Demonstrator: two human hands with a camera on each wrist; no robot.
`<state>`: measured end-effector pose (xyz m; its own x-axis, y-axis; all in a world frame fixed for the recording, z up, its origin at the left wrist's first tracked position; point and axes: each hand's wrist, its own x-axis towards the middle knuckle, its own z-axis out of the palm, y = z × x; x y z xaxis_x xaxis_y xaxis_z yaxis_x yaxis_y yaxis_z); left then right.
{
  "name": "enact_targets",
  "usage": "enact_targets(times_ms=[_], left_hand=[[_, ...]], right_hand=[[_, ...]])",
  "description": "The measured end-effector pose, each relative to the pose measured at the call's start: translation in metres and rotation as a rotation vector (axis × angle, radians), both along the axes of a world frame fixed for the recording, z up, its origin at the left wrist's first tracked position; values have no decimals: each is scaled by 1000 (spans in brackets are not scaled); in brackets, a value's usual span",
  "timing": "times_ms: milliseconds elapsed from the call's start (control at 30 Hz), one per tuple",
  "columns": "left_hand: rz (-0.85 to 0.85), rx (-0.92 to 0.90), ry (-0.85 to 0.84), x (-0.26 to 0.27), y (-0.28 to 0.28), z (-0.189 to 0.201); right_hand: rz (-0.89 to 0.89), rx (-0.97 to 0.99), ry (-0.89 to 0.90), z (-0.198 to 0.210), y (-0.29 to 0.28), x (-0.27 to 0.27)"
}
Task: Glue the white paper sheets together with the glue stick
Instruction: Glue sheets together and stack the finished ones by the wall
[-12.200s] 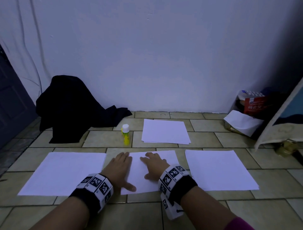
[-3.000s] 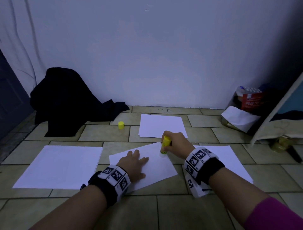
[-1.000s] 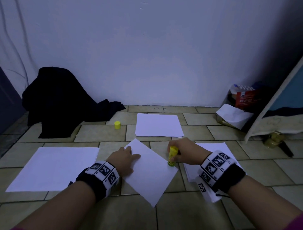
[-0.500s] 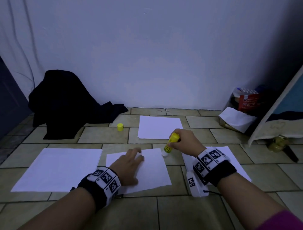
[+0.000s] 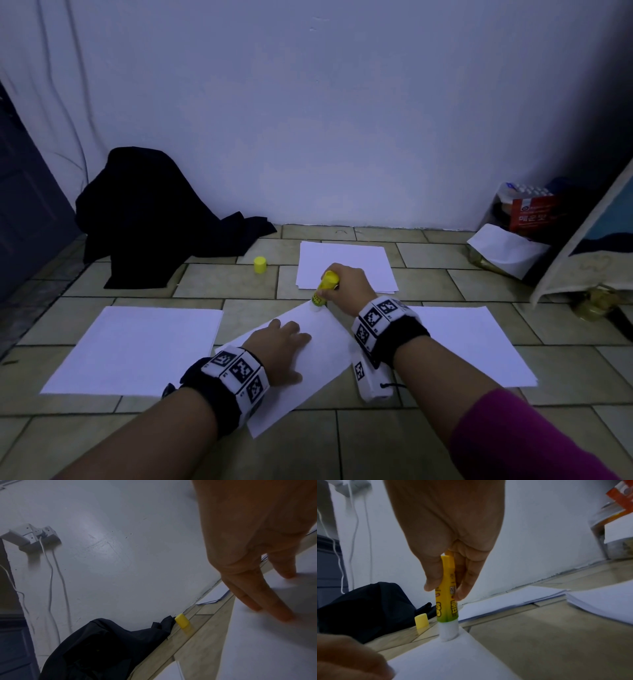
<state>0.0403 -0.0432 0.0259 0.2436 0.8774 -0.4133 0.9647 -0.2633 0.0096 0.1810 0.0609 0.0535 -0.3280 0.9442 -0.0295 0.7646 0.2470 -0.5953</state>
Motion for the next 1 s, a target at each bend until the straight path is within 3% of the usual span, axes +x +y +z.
enact_targets(times_ms=[200,567,767,900,1000], left_hand=[[-35,-35,41,-4,4,4],[-38,-13,41,-7,7,2],[58,46,8,-5,3,-2],[57,35,-92,-6,-1,-7],[53,3,-75,-9,0,-2]], right_hand=[[173,4,-275,21,-14,20],[263,-36,-336,18,-26,66],[28,69,25,27,-12,70],[-2,92,85,24,-6,56],[-8,81,72,20,-3,44]])
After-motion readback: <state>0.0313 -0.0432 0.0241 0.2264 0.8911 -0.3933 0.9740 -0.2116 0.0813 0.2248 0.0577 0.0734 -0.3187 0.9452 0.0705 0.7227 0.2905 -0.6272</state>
